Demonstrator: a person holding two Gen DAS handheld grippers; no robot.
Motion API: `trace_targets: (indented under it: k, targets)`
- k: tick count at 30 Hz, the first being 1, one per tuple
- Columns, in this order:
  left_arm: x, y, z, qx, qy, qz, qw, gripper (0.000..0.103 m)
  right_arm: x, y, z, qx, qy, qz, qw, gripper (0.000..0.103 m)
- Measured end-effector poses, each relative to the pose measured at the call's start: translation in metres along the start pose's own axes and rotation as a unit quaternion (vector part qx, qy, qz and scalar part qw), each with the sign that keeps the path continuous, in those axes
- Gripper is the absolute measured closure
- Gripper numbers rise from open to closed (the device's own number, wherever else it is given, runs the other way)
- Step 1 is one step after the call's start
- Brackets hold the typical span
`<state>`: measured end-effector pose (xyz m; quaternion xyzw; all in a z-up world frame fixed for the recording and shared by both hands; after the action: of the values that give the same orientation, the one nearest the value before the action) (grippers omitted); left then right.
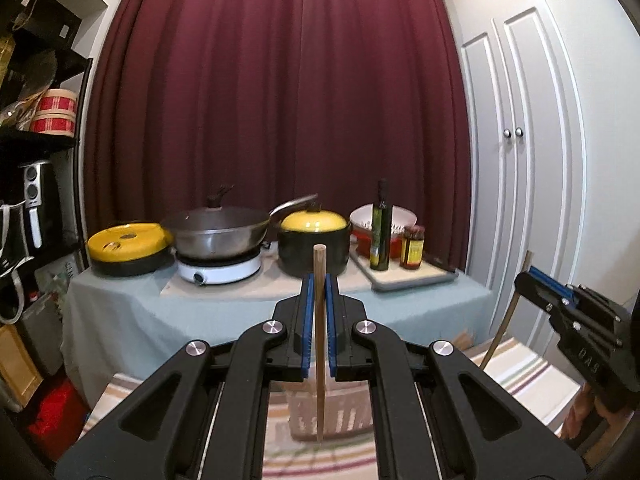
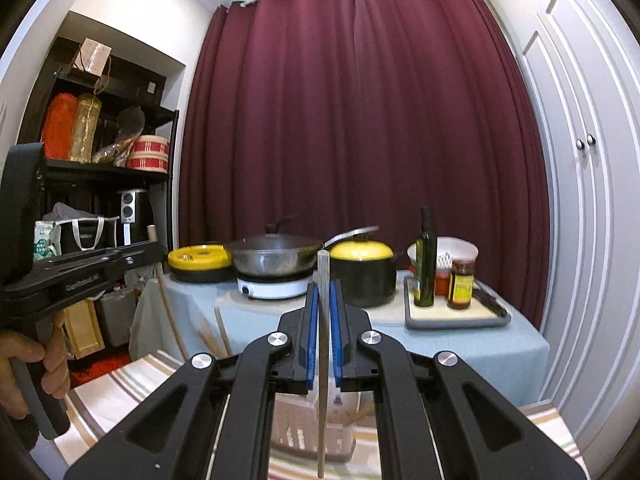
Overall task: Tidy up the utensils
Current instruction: 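Lower both chopsticks into the caddy slots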
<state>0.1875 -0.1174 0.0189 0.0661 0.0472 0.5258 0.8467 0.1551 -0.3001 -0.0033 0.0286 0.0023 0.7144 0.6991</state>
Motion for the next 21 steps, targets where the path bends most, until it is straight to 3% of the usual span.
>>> trace_targets:
  k: [9, 21]
  targets:
    - [-0.001, -0.041, 0.030, -0.027, -0.007, -0.006, 0.9996, 0.097, 0.005, -0.033, 0.024, -0.026, 0.004, 0.010, 1.000, 0.096]
    - [0.027, -0.102, 0.011, -0.013, 0.014, 0.019, 0.9996, 0.097, 0.006, -0.092, 0.004, -0.020, -0.003, 0.011, 1.000, 0.096]
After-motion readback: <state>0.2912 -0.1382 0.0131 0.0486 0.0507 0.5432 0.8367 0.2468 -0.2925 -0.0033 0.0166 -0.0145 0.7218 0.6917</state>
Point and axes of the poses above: each gripper's, at about its wrist camera, not at the fingertips, and y roughly against the way its jaws point, x to its left, z to its top, the point moved 9 cm from there along -y, roughly the way its jaws point, and after that the axes turned 7 degrees about -z, right-handed, at the moved point
